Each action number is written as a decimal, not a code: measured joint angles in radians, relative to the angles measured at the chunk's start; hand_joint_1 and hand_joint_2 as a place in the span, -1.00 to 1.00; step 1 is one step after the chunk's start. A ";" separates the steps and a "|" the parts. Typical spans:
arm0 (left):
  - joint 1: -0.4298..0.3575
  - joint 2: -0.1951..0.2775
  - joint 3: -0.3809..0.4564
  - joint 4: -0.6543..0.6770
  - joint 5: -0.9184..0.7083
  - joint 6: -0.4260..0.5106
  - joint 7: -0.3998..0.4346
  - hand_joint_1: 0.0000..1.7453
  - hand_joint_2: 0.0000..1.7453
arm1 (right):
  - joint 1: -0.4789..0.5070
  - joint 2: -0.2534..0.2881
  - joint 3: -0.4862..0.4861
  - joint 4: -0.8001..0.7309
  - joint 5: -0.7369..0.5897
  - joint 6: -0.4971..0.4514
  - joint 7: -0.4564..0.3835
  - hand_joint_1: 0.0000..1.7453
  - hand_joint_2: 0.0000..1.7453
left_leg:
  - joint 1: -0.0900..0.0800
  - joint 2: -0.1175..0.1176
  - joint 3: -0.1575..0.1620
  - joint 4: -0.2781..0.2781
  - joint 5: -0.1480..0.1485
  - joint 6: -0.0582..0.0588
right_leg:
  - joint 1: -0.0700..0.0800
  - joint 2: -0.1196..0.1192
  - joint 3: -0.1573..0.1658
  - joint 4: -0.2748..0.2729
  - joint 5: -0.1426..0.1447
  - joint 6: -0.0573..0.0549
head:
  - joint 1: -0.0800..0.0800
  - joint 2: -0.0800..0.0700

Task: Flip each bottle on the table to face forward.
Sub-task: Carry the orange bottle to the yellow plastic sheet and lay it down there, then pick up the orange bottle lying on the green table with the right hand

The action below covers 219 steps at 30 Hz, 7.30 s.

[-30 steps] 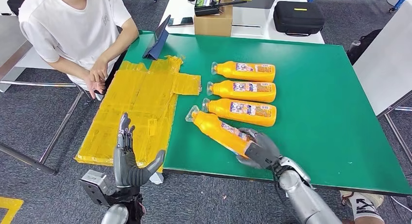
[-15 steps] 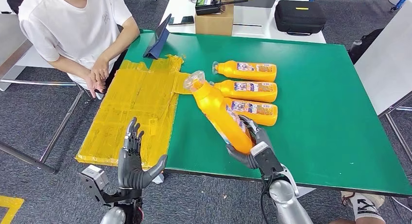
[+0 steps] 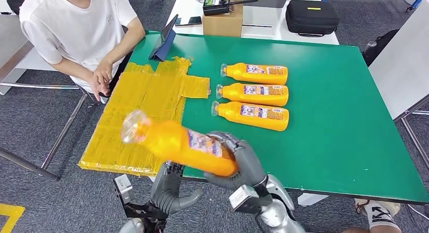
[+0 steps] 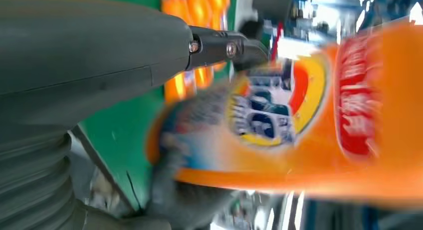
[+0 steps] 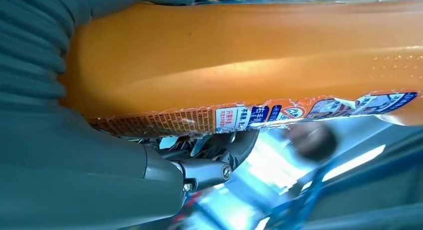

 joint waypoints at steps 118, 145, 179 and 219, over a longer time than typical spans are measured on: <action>-0.784 0.313 -0.036 0.777 -1.014 0.124 0.301 0.81 1.00 | 0.007 -0.110 0.083 0.090 -0.004 -0.206 -0.055 -1.00 -1.00 | 0.000 0.000 0.000 0.000 0.004 -0.002 | 0.000 0.000 -0.001 0.002 0.003 -0.003 | 0.000 0.000; -0.769 0.281 0.046 0.818 -0.551 -0.048 0.118 -1.00 1.00 | -0.029 -0.122 0.162 0.164 -0.140 -0.295 -0.055 -1.00 -1.00 | 0.001 0.001 0.001 0.000 0.004 -0.002 | 0.000 0.000 0.000 0.003 0.003 -0.003 | 0.000 0.000; -0.075 0.112 0.365 -0.300 0.062 0.053 0.051 -1.00 1.00 | 0.051 -0.183 -0.211 0.151 0.460 -0.323 0.384 -1.00 1.00 | 0.000 0.001 -0.002 0.000 0.003 -0.001 | 0.001 0.000 -0.003 0.001 0.002 -0.003 | 0.000 0.000; -0.068 0.099 0.375 -0.294 0.058 0.022 0.070 -1.00 1.00 | -0.416 -0.184 -0.067 0.718 0.446 0.025 0.432 1.00 1.00 | 0.000 0.011 0.008 0.000 0.003 -0.001 | 0.001 0.007 0.003 0.001 0.006 -0.005 | 0.000 0.000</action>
